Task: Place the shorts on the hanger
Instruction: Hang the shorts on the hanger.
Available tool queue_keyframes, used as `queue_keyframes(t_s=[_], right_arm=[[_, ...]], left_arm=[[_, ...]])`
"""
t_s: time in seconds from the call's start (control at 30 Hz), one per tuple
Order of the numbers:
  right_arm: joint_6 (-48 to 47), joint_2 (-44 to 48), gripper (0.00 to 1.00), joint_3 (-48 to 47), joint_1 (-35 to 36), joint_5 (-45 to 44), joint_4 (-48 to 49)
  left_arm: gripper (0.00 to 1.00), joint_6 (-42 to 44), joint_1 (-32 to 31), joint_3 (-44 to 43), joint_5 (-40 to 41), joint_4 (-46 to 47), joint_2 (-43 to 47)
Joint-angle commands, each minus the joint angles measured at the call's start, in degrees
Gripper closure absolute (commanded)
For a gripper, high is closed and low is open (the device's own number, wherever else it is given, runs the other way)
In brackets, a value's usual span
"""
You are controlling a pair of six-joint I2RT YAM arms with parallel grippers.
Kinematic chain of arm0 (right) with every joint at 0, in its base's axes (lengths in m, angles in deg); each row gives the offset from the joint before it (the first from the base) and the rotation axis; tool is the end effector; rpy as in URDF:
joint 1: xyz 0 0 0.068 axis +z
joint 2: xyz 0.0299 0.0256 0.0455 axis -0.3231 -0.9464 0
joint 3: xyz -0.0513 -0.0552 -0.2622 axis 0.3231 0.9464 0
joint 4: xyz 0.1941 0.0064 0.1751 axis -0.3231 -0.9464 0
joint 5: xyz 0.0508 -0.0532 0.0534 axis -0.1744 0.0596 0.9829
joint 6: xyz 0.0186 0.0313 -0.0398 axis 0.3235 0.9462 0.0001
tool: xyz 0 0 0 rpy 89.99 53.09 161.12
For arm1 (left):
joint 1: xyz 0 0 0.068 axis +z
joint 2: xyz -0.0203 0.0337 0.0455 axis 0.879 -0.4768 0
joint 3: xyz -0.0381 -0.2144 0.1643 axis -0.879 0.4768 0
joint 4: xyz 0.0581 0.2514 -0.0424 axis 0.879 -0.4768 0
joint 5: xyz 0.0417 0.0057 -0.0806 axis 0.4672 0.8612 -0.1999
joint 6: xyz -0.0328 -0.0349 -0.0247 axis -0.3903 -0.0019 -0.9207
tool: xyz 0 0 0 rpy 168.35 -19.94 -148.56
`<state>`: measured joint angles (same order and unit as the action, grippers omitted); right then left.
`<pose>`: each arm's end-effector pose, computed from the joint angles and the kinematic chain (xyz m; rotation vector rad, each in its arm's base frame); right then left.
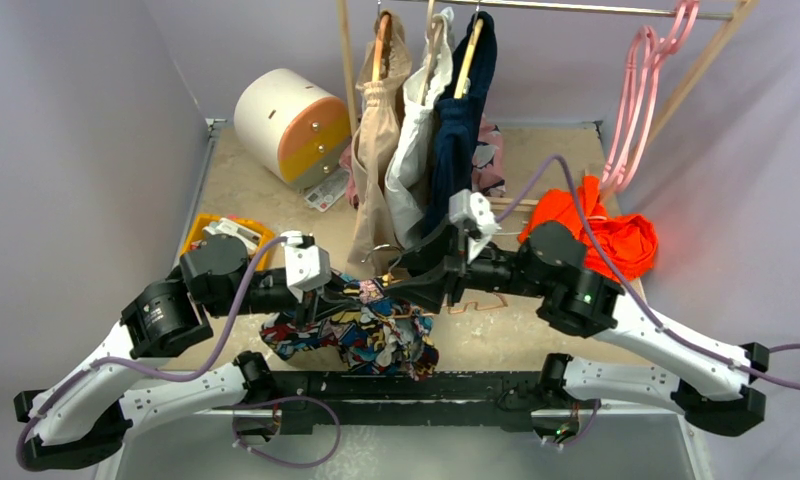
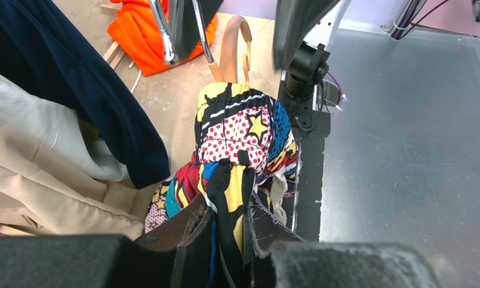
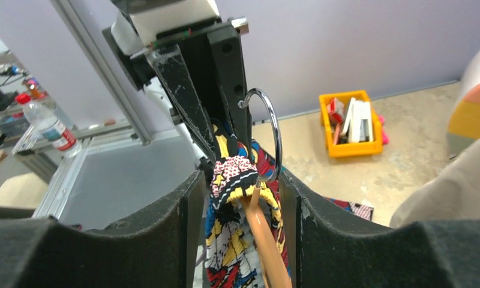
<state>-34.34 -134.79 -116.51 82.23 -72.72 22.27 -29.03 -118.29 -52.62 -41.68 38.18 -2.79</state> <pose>0.0747 0.1723 0.4565 -0.8588 1.1731 1.3137 0.0540 -0.1063 0.4254 1.1644 1.5178 -1.0166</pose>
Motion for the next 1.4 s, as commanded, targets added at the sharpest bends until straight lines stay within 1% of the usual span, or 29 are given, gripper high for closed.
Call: queue_keyframes(t_s=[0.0,0.07,0.13,0.2,0.23,0.27,0.3,0.33,0.4,0.43,0.5,0.57,0.6,0.63,0.73,0.8,0.93,0.97,1.03,1.07,1.13,1.23,1.37], right_arm=[[-0.8,-2.5,0.52,-2.5,0.0,5.3,2.1],[-1.1,-3.1,0.57,-3.0,0.0,5.5,1.7],[-1.1,-3.4,0.68,-3.1,0.1,6.1,2.0],[-1.0,-3.4,0.82,-2.9,0.1,6.9,2.5],[-0.8,-3.3,0.86,-2.7,0.1,7.4,2.9],[-0.5,-3.1,0.87,-2.5,0.1,7.7,3.3],[-0.4,-2.9,0.86,-2.2,0.1,8.1,4.0],[-0.1,-2.7,0.81,-2.0,0.1,8.5,4.5],[0.3,-2.3,0.66,-1.8,0.0,8.6,5.0],[0.6,-2.1,0.61,-1.6,0.0,8.6,5.4],[0.9,-1.8,0.59,-1.2,0.1,8.5,5.9],[1.2,-1.5,0.59,-0.8,0.0,8.4,6.6],[1.4,-1.5,0.61,-0.7,0.1,8.4,6.9],[1.5,-1.6,0.65,-0.7,0.1,8.5,7.1],[1.5,-2.3,0.84,-0.7,0.1,9.6,7.2],[1.5,-2.6,0.99,-0.6,0.1,10.3,7.6],[1.5,-2.6,1.00,-0.4,0.0,9.6,8.6],[1.7,-2.3,1.00,0.1,0.1,9.2,9.6],[2.1,-1.7,1.00,1.0,0.1,8.5,11.5],[2.0,-1.5,1.00,1.4,0.1,8.1,12.2],[2.1,-1.2,1.00,2.2,0.1,7.3,13.4],[2.2,-0.4,1.00,3.4,0.1,6.0,15.5],[2.6,1.4,1.00,5.5,0.1,3.4,17.9]], left_arm=[[1.00,-0.7,-0.2,-1.5,-2.1,6.3,0.5],[1.00,-0.5,-0.2,-1.5,-2.1,6.1,0.6],[1.00,-0.3,-0.1,-1.6,-2.0,6.0,0.8],[1.00,-0.3,-0.2,-1.4,-1.9,5.9,0.8],[1.00,-0.1,-0.1,-1.4,-1.9,5.8,0.8],[1.00,-0.1,-0.2,-1.4,-1.9,5.7,0.7],[1.00,0.0,-0.2,-1.3,-1.8,5.6,0.6],[1.00,0.1,-0.2,-1.3,-1.9,5.5,0.5],[1.00,0.2,-0.2,-1.3,-2.1,5.4,0.4],[1.00,0.2,-0.1,-1.3,-2.2,5.4,0.3],[1.00,0.2,-0.2,-1.4,-2.2,5.5,0.3],[1.00,0.2,-0.2,-1.4,-2.2,5.6,0.2],[1.00,0.2,-0.2,-1.3,-2.2,5.7,0.1],[1.00,0.1,-0.2,-1.4,-2.3,5.8,0.0],[1.00,0.2,-0.2,-1.4,-2.4,5.8,-0.2],[1.00,0.2,-0.2,-1.2,-2.5,5.7,-0.3],[1.00,-0.3,-0.2,-1.3,-1.8,5.7,-0.9],[0.97,-0.4,-0.2,-1.3,-1.8,5.7,-1.1],[0.77,-0.6,-0.2,-1.3,-1.9,6.2,-1.5],[0.68,-0.7,-0.2,-1.4,-2.0,6.5,-1.6],[0.58,-0.8,-0.1,-1.5,-1.9,7.0,-1.8],[0.51,-0.9,-0.2,-1.7,-1.7,7.3,-1.9],[0.44,-0.7,-0.1,-2.0,-1.0,6.9,-1.9]])
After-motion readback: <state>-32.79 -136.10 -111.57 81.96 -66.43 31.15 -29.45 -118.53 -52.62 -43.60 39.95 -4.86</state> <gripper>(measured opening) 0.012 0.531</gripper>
